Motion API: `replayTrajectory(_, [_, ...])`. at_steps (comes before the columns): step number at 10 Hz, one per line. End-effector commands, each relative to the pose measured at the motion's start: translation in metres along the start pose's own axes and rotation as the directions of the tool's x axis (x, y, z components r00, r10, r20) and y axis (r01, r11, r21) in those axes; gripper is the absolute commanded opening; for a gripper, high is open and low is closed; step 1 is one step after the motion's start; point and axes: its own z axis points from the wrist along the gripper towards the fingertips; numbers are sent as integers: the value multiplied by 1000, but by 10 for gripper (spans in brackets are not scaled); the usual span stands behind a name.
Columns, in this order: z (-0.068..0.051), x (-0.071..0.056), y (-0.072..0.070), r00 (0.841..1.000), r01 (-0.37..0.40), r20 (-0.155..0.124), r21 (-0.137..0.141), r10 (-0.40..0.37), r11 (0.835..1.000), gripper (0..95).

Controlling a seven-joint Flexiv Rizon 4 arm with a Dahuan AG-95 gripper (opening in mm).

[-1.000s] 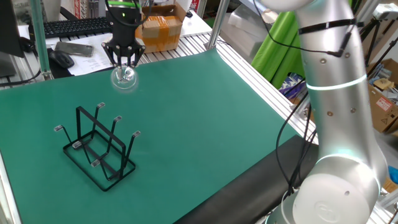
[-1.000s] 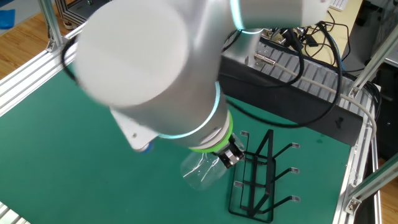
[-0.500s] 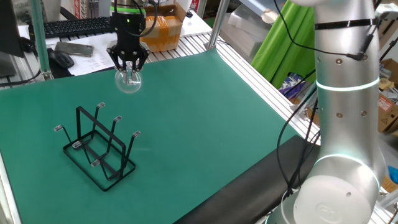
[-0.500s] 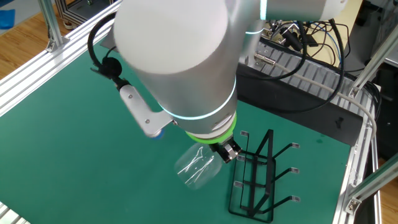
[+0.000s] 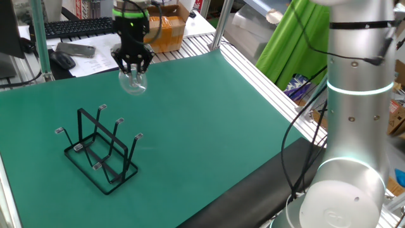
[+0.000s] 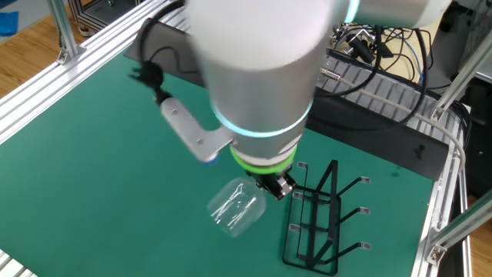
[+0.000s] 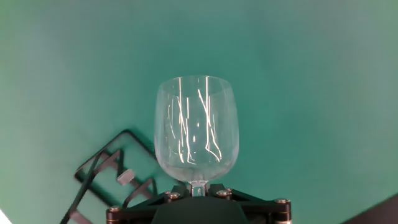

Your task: Take the cup off the cup rack

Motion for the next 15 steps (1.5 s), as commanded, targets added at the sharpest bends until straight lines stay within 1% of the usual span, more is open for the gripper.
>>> replayTrajectory(1, [7,-11,-12,999,38,22,-6,-38,999,0])
replayTrajectory(2, [10,-14,-17,997,53,56,-14,-52,999,0])
replayTrajectory(3, [12,-15,-20,996,56,74,-19,-54,998,0])
replayTrajectory(5, [15,-18,-26,990,76,121,-29,-72,997,0])
replayTrajectory(6, [17,-19,-27,990,83,120,-28,-79,996,0])
replayTrajectory(7, [19,-21,-28,988,87,129,-26,-83,996,0])
replayTrajectory(9, [24,-24,-30,983,94,162,-21,-89,995,0])
replayTrajectory(10, [27,-27,-29,978,95,186,-23,-89,995,0])
replayTrajectory(13, [36,-34,-28,967,95,241,-32,-85,995,0])
replayTrajectory(15, [40,-36,-29,962,93,261,-39,-80,995,0])
